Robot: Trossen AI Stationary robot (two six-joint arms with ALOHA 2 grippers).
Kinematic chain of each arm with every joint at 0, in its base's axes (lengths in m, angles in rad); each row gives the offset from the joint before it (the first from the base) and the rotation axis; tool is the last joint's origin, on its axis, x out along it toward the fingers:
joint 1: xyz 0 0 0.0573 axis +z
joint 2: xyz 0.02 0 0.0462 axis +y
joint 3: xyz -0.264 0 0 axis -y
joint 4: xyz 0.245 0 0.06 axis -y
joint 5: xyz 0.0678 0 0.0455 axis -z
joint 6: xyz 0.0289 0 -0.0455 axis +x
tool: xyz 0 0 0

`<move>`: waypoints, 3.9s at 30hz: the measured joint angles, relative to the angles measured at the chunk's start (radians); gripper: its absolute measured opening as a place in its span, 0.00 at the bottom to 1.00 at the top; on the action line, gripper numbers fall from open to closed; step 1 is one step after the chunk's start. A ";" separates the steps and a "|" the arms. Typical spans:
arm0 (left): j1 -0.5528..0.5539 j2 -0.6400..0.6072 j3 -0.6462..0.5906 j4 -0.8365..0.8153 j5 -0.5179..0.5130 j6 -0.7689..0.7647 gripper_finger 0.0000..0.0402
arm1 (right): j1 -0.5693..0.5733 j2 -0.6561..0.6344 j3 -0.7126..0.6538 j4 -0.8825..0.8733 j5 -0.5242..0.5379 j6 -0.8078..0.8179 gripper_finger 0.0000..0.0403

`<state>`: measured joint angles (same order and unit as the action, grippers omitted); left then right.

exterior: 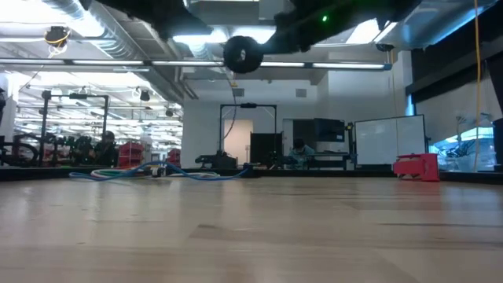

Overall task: Coil cords
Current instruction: Coil the blue wire onto the black spool

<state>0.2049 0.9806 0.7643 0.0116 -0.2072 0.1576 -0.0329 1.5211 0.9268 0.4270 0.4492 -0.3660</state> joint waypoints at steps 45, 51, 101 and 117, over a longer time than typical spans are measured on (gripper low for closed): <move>-0.212 0.339 0.000 0.160 -0.069 0.236 0.39 | -0.047 0.081 0.009 0.149 -0.060 0.154 0.01; -0.232 0.311 0.000 0.150 -0.202 0.173 0.39 | -0.047 0.081 0.009 0.149 -0.061 0.153 0.01; -0.144 0.488 -0.001 0.523 -0.083 0.121 0.30 | -0.047 0.080 0.008 0.179 -0.081 0.163 0.01; -0.145 0.488 -0.001 0.604 -0.083 0.067 0.28 | -0.046 0.086 0.008 0.236 -0.071 0.332 0.01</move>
<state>0.0594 1.4681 0.7635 0.6152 -0.2897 0.2248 -0.0792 1.6067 0.9352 0.6631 0.3779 -0.0343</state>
